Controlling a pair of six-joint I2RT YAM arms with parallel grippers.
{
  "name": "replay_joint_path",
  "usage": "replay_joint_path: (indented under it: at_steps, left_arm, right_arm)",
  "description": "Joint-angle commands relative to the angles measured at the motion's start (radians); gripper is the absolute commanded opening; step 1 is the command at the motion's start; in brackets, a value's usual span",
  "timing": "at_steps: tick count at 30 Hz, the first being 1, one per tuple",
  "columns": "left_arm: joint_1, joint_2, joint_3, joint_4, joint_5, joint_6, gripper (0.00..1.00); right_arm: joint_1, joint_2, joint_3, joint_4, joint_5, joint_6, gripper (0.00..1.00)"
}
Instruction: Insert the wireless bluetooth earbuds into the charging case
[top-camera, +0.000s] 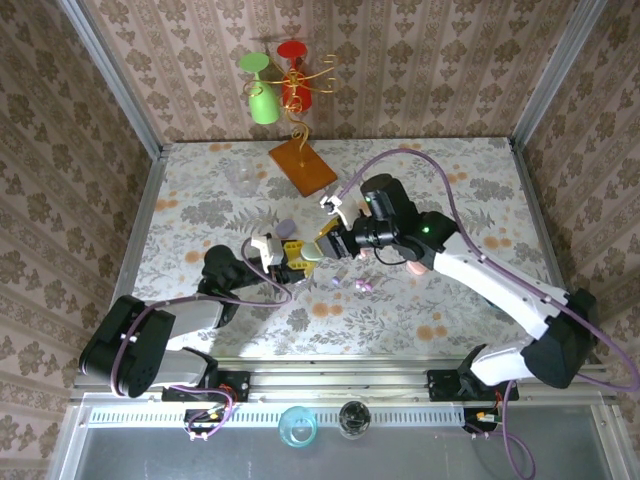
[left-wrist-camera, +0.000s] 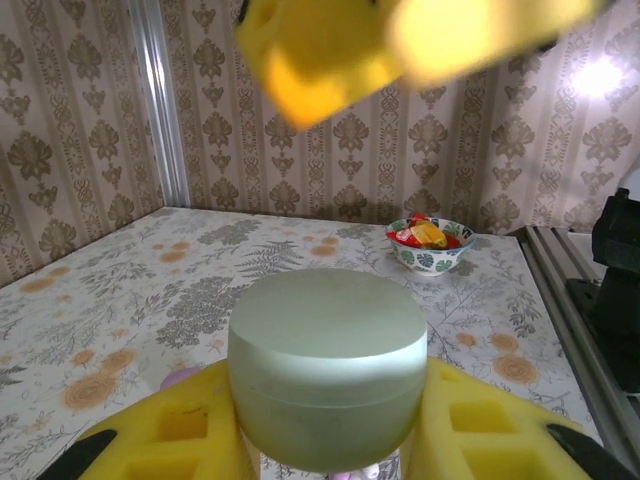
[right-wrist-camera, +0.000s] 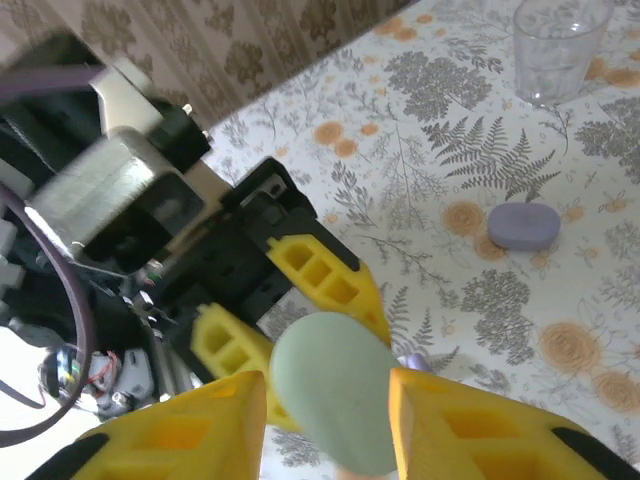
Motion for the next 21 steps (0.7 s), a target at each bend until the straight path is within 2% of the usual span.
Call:
replay_joint_path:
  at_steps: [1,4,6,13,21]
  left_arm:
    - [-0.007,-0.022,0.025,0.049,-0.039,-0.030,0.27]
    - [-0.018,-0.027,0.037,0.050,-0.075,-0.032,0.27]
    - [-0.020,-0.028,0.046,0.050,-0.093,-0.032,0.27]
    - [-0.034,-0.030,0.086,0.054,-0.133,-0.031,0.27]
    - [-0.052,-0.001,0.151,0.054,-0.138,0.000,0.27]
  right_arm:
    - [-0.043,-0.077,-0.069,0.141,-0.026,0.143,0.53]
    - [-0.110,-0.125,-0.146,0.256,-0.117,0.320,0.67]
    - [-0.149,-0.143,-0.188,0.324,-0.162,0.444,0.72]
    - [-0.220,-0.156,-0.334,0.550,-0.291,0.760,0.72]
    - [-0.229,-0.091,-0.410,0.771,-0.375,0.915,0.71]
